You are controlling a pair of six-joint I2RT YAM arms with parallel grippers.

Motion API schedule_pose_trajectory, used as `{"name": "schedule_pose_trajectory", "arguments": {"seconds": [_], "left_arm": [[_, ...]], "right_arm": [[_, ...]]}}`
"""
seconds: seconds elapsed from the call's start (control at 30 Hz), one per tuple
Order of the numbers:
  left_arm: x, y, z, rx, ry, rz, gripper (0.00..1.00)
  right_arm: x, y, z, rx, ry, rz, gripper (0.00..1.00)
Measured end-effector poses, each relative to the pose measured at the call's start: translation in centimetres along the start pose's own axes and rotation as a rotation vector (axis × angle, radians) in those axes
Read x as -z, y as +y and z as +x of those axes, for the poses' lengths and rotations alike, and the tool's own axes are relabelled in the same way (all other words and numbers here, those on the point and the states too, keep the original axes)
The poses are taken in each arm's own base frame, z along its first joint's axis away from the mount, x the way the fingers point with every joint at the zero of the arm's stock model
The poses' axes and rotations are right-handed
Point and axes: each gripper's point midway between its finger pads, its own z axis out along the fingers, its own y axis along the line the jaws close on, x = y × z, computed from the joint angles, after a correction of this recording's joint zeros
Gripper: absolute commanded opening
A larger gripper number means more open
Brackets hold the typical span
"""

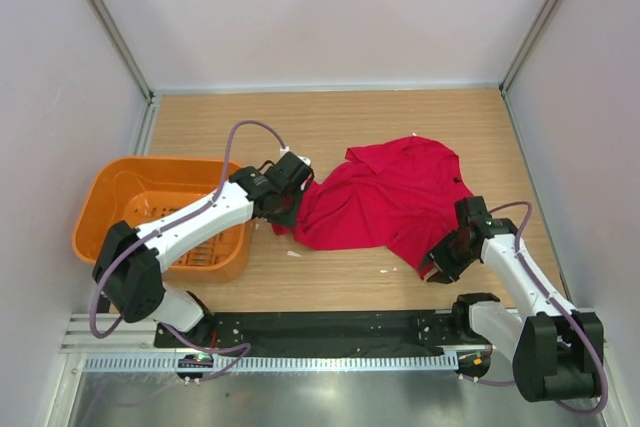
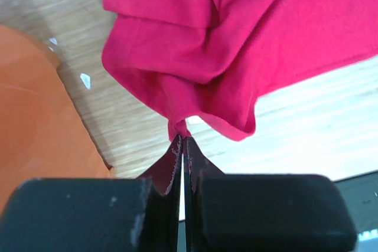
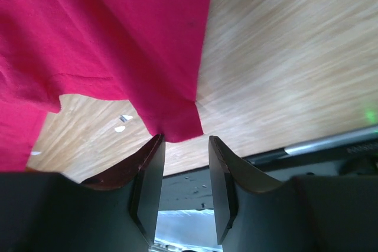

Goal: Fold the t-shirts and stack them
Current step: Flatten the tshirt out

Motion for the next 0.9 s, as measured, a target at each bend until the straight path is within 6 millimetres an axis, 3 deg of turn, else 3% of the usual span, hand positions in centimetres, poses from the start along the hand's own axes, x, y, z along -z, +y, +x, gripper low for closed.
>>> {"name": "schedule_pose_trajectory", "arguments": {"seconds": [0.37,0.53,0.7,0.9], "left_arm": [[2.1,-0.4,0.3,0.013,-0.016,0.061,0.0],[2.6,-0.3,0.6,0.028,-0.014,0.065,0.0],[3.0,-0.2,0.7,0.033,-0.011,0.064,0.0],[3.6,-0.3,0.7,0.052,-0.024,0.077,0.0]], "right_arm": [[-2.7,1.1,0.0,-0.058,0.056,-0.032,0.44],[-2.4,2.2,-1.0,-0.047,0.03,-0.051,0.53],[-2.3,1.9,-1.1,-0.043,0.015,-0.038,0.51],[-0.7,1.5,-1.0,-0.037,-0.039,-0.068,0.49]]}}
